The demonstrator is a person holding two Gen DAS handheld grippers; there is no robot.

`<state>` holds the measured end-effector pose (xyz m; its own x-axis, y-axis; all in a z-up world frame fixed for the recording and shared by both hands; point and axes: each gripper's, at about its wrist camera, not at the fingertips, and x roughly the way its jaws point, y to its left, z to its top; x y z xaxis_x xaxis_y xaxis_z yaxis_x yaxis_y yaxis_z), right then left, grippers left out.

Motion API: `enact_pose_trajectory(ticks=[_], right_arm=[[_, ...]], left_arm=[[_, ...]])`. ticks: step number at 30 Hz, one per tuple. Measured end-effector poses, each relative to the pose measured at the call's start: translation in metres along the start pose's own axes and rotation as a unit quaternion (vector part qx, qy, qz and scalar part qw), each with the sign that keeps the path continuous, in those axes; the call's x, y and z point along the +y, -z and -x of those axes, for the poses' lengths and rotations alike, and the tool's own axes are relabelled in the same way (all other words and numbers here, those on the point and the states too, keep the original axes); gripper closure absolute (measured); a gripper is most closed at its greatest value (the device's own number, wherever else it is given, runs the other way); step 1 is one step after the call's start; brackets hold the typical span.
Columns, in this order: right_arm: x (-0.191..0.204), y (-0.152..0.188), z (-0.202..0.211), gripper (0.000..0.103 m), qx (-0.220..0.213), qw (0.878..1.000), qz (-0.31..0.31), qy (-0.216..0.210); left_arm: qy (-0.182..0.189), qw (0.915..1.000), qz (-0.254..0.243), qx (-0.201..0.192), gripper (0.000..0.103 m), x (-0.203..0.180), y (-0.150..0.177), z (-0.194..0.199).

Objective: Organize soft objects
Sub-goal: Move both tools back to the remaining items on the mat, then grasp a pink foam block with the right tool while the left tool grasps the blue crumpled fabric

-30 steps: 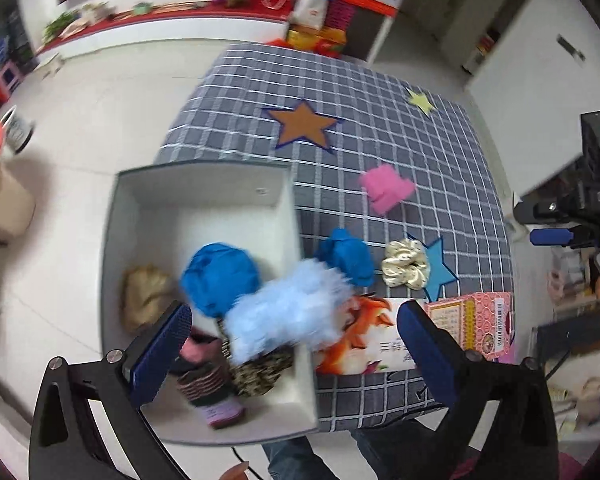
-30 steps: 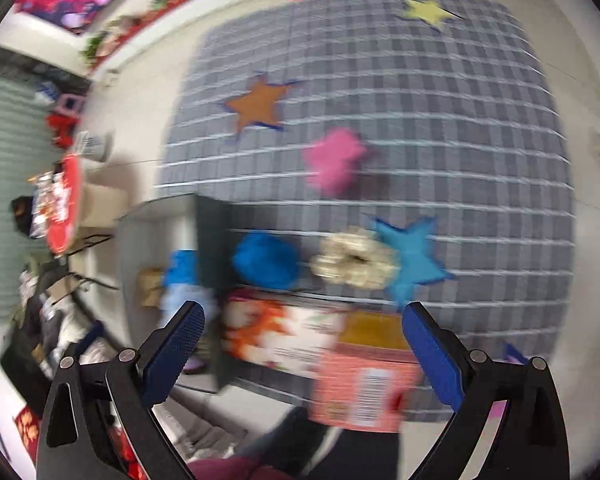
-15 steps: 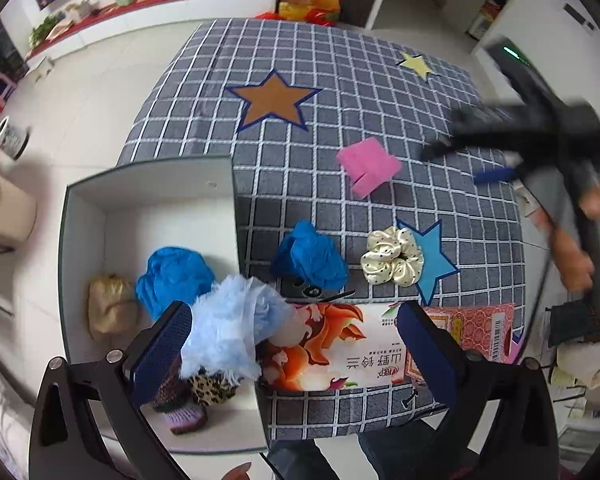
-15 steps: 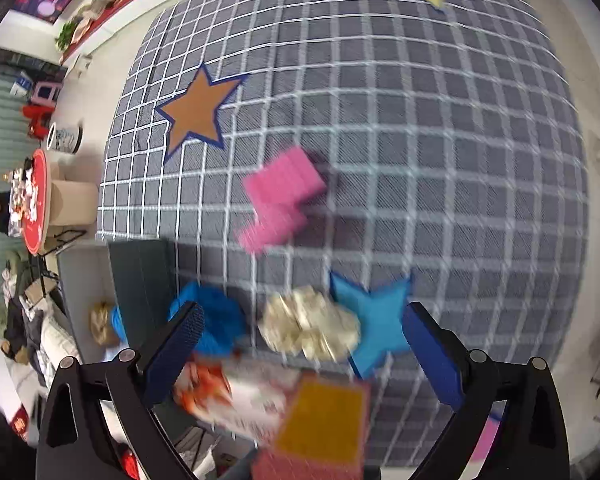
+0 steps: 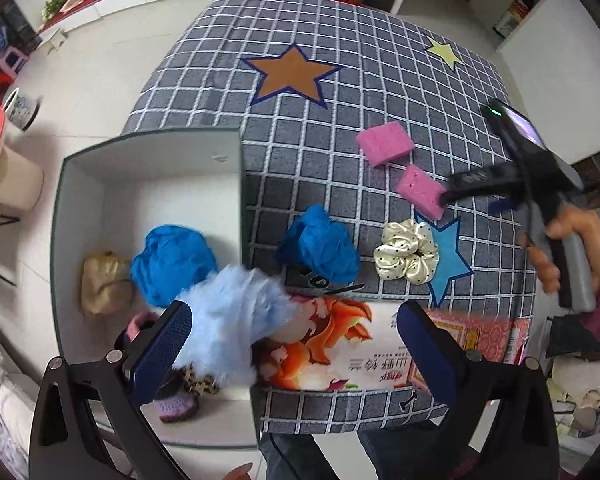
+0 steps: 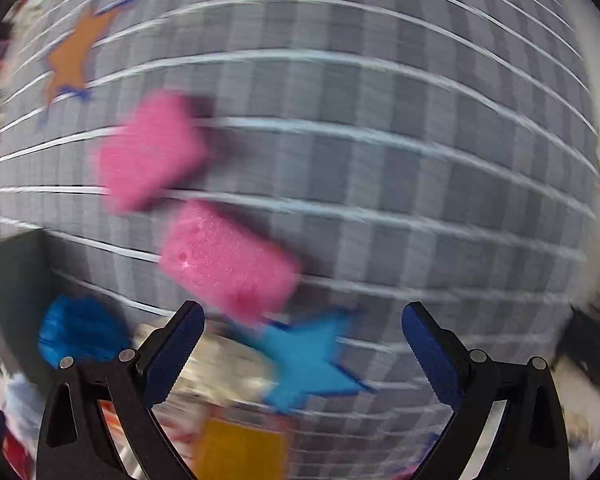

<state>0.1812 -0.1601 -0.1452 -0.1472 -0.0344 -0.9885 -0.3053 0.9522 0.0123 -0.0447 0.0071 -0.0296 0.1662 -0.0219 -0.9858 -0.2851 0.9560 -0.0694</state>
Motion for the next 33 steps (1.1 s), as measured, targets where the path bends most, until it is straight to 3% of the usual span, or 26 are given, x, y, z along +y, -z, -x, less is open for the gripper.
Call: enact_pose_trajectory(ticks=[3, 6, 10, 14, 16, 18, 21, 26, 33], right_arm=[[-0.019, 0.011, 0.013, 0.003, -0.024, 0.999, -0.013, -0.032], [-0.004, 0.013, 0.025, 0.003, -0.058, 0.997, 0.026, -0.048], [0.047, 0.008, 0.022, 0.003, -0.094, 0.987, 0.133, -0.009], [0.079, 0.003, -0.003, 0.006, -0.091, 0.975, 0.197, 0.039], [0.077, 0.001, -0.015, 0.030, -0.070, 0.980, 0.185, 0.036], [0.074, 0.004, -0.014, 0.045, -0.078, 0.981, 0.173, 0.039], [0.057, 0.006, -0.009, 0.045, -0.079, 0.985, 0.149, 0.027], [0.004, 0.022, 0.014, 0.045, -0.098, 0.990, 0.089, -0.048], [-0.048, 0.051, 0.041, 0.045, -0.110, 0.987, 0.042, -0.110]], left_arm=[[-0.003, 0.9998, -0.018, 0.009, 0.000, -0.009, -0.008, -0.008], [-0.007, 0.9995, -0.024, 0.021, 0.000, -0.017, -0.015, -0.015], [-0.015, 0.9988, -0.026, 0.038, 0.000, -0.026, -0.020, -0.023], [-0.020, 0.9979, -0.021, 0.058, 0.000, -0.030, -0.023, -0.036], [-0.026, 0.9972, -0.022, 0.067, 0.000, -0.035, -0.027, -0.044], [-0.031, 0.9965, -0.024, 0.074, 0.000, -0.040, -0.031, -0.052], [-0.039, 0.9951, -0.030, 0.086, 0.000, -0.051, -0.039, -0.068], [-0.062, 0.9913, -0.061, 0.099, 0.000, -0.061, -0.054, -0.099], [-0.092, 0.9786, -0.107, 0.150, 0.001, -0.059, -0.061, -0.144]])
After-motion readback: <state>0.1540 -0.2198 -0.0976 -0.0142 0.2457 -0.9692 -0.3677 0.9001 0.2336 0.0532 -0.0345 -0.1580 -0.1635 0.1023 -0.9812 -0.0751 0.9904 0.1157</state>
